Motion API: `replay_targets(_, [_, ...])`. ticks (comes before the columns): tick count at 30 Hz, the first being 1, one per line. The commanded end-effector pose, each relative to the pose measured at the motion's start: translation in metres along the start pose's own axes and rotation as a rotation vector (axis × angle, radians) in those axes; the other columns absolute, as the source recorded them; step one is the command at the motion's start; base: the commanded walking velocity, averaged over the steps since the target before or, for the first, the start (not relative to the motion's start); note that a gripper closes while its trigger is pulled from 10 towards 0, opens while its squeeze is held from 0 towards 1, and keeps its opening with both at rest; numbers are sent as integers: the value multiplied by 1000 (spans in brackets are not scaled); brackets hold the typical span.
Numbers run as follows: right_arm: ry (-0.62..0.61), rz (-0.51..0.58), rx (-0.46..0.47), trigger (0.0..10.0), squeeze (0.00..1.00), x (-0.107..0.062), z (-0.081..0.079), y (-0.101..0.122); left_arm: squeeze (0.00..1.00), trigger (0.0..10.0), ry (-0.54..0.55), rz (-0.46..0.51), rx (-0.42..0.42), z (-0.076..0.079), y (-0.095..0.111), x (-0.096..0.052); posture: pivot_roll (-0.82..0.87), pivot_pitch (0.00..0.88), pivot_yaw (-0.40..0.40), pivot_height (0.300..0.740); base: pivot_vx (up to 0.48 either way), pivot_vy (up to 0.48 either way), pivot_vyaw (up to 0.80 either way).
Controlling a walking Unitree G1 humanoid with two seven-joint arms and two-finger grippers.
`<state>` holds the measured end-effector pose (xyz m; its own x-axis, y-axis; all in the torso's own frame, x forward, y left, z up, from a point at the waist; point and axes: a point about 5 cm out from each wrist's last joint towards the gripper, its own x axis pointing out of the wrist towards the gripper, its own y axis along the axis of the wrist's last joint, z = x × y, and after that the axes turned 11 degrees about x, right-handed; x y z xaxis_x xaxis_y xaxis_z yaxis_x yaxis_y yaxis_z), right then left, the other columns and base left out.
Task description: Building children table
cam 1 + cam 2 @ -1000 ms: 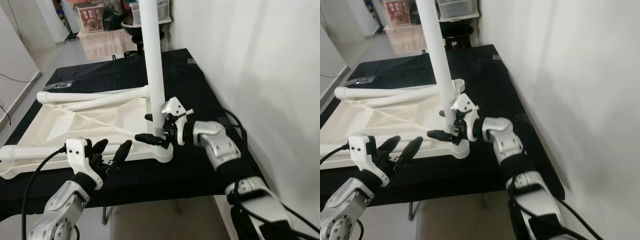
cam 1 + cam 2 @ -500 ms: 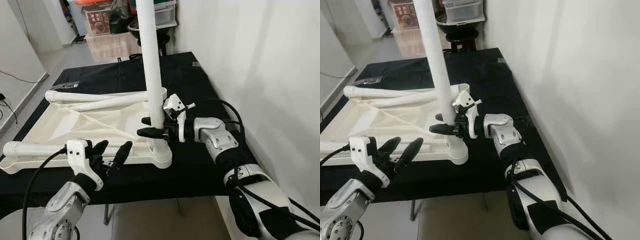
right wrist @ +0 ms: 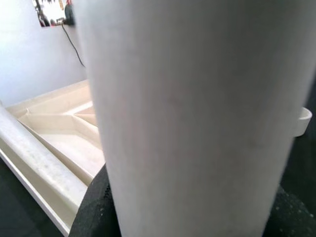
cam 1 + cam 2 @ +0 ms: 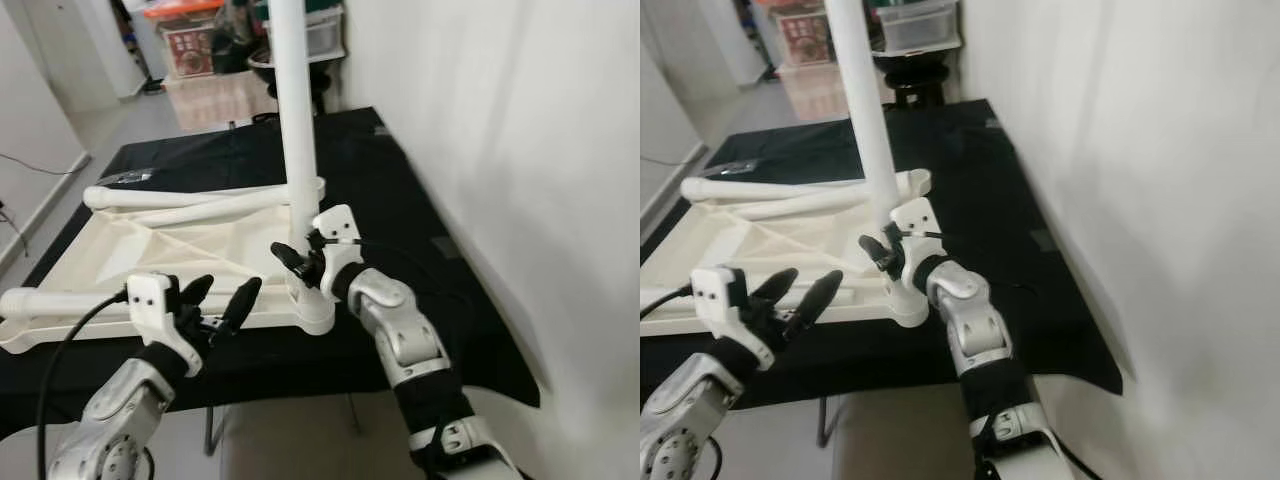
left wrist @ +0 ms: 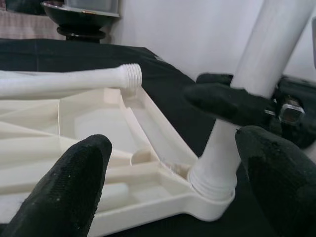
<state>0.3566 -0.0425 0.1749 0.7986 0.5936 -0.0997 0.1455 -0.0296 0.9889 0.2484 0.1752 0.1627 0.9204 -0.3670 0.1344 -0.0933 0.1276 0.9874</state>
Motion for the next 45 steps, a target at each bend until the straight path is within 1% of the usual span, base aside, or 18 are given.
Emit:
replay_targets(1, [-19,-75,14,0,0,3,4,-17,0,10000,15,-15,2,-3,-3,-1,-48,40,85,740,0,0,0])
replay_targets(4, [-26,-72,-17,0,0,6,8,-13,0,10000,28,-10,3,-3,-3,-1,-46,41,84,740,0,0,0])
replay_targets(5, [-45,-73,-41,6196,0,7,13,-10,0,10000,30,-10,4,-3,-3,-1,-46,41,84,740,0,0,0])
replay_targets(6, [-56,-68,-42,10000,0,5,14,-5,0,10000,27,-11,3,-3,-3,-1,-46,40,83,740,0,0,0])
replay_targets(7, [-56,-68,-42,10000,0,5,14,-5,0,10000,27,-11,3,-3,-3,-1,-46,40,83,740,0,0,0])
replay_targets(8, [-73,-61,-38,10000,424,4,18,-1,0,10000,23,-14,3,-3,-3,-1,-46,40,83,740,0,0,0])
replay_targets(9, [-73,-61,-38,10000,424,4,18,-1,0,10000,23,-14,3,-3,-3,-1,-46,40,83,740,0,0,0])
replay_targets(10, [-53,-57,-26,10000,1000,3,21,4,0,10000,18,-16,3,-3,-3,-1,-47,41,84,740,0,0,0])
replay_targets(16, [301,6,-32,10000,1000,3,25,29,0,10000,18,-13,3,-3,-2,-1,-39,46,80,740,0,0,0])
replay_targets(17, [399,-7,-74,10000,43,0,24,30,0,10000,20,-13,4,-3,-2,-1,-38,46,80,740,0,0,0])
replay_targets(22, [581,-87,-72,10000,0,-2,24,27,0,10000,22,-14,6,-2,-2,-1,-28,51,79,740,0,0,0])
replay_targets(29, [628,-113,-45,10000,0,1,24,29,0,10000,22,-15,6,-2,-1,-2,-24,58,77,740,0,0,0])
replay_targets(30, [637,-108,-34,7529,0,1,24,30,0,10000,22,-15,6,-2,-1,-2,-23,59,77,740,0,0,0])
replay_targets(31, [646,-105,-27,0,0,2,24,30,0,10000,22,-14,6,-2,-1,-2,-22,60,77,740,0,0,0])
replay_targets(40, [621,-115,-72,0,0,-3,34,26,0,10000,20,-14,6,-2,0,-2,-33,77,82,740,0,0,0])
replay_targets(43, [484,-140,-137,0,0,-4,43,20,0,10000,20,-16,7,-2,0,-3,-33,81,81,740,0,0,0])
replay_targets(44, [321,-162,-95,0,0,-5,47,6,0,10000,22,-17,8,-3,0,-3,-24,90,76,740,0,0,0])
replay_targets(45, [321,-162,-95,0,0,-5,47,6,0,10000,22,-17,8,-3,0,-3,-24,90,76,740,0,0,0])
